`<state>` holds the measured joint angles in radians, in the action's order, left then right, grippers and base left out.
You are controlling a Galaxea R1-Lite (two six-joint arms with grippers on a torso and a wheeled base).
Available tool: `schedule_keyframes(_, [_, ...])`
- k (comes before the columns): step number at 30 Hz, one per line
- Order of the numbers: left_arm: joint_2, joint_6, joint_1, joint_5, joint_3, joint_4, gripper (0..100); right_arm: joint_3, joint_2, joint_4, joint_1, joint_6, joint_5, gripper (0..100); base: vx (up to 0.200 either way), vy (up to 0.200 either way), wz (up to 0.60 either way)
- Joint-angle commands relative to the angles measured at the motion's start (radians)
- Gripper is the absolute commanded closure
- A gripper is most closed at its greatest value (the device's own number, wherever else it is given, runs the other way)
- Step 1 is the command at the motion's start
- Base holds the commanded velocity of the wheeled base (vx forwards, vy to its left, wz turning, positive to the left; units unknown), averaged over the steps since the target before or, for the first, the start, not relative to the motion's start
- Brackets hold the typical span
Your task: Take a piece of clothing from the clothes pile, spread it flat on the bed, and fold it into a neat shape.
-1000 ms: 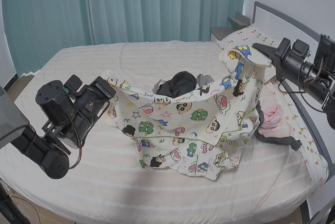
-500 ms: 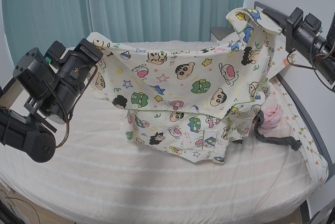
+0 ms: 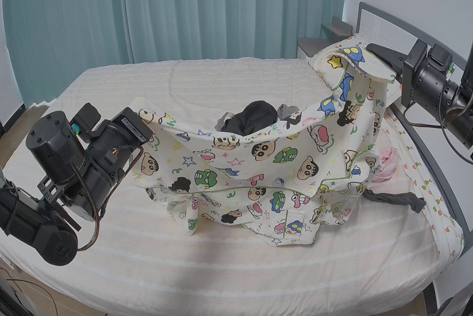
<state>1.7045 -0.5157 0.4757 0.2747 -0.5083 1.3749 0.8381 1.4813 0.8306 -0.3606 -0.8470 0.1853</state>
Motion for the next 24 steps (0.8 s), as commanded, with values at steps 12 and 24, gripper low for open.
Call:
schedule_keyframes(12, [0.001, 0.000, 0.018, 0.005, 0.033, 0.000, 100, -0.051, -0.042, -0.001, -0.015, -0.001, 0.000, 100, -0.133, 0.000, 0.00])
schedule_keyframes(24, [0.004, 0.000, 0.015, 0.003, 0.036, 0.001, 100, -0.053, -0.042, -0.001, -0.017, -0.001, 0.000, 100, 0.000, 0.000, 0.00])
